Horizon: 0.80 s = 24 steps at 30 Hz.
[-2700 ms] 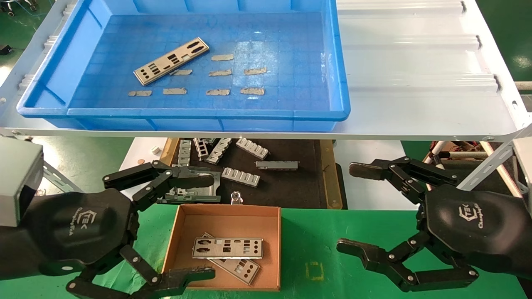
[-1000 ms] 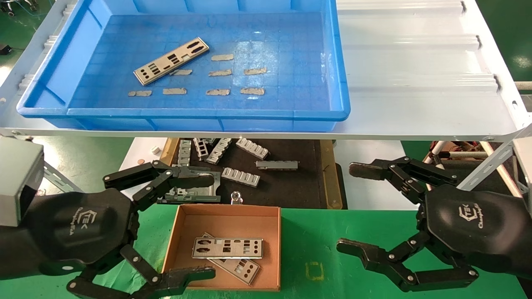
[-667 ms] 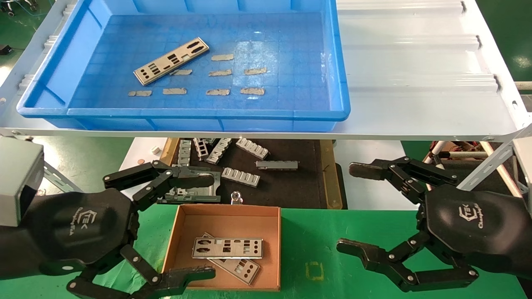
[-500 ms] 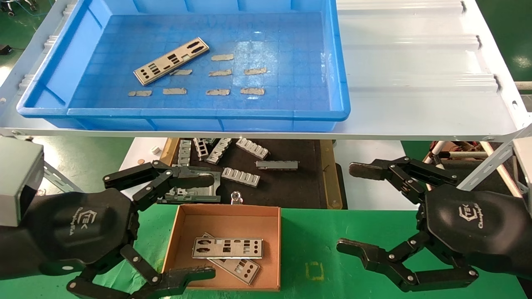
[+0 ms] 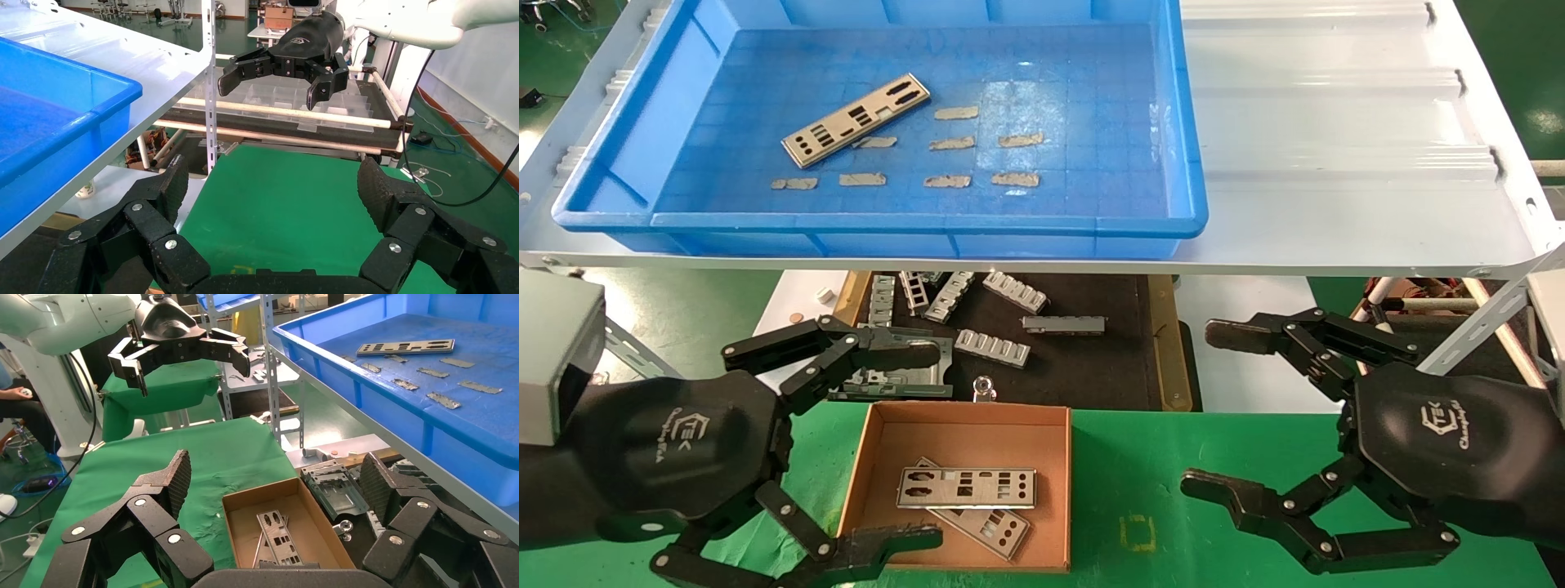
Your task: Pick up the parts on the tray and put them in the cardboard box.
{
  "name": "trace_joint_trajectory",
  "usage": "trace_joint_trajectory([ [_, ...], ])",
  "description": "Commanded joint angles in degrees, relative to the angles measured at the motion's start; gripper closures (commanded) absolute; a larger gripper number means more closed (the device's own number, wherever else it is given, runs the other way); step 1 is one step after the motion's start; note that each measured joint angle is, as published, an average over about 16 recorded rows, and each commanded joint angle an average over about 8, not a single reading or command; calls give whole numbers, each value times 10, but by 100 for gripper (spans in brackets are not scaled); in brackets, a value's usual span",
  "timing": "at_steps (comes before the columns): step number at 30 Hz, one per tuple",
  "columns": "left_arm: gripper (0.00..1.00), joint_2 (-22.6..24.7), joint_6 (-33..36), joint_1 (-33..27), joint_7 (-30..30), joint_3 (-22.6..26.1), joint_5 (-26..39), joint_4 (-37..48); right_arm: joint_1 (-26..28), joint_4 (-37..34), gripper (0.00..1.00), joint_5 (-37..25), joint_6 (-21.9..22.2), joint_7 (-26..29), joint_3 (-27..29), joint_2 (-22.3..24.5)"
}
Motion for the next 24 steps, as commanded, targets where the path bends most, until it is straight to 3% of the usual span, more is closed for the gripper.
trace_joint_trajectory([
  [1,0,0,0,0,0,0,0,0,0,0,0,0,0,0,0,0],
  [24,0,0,0,0,0,0,0,0,0,0,0,0,0,0,0,0],
])
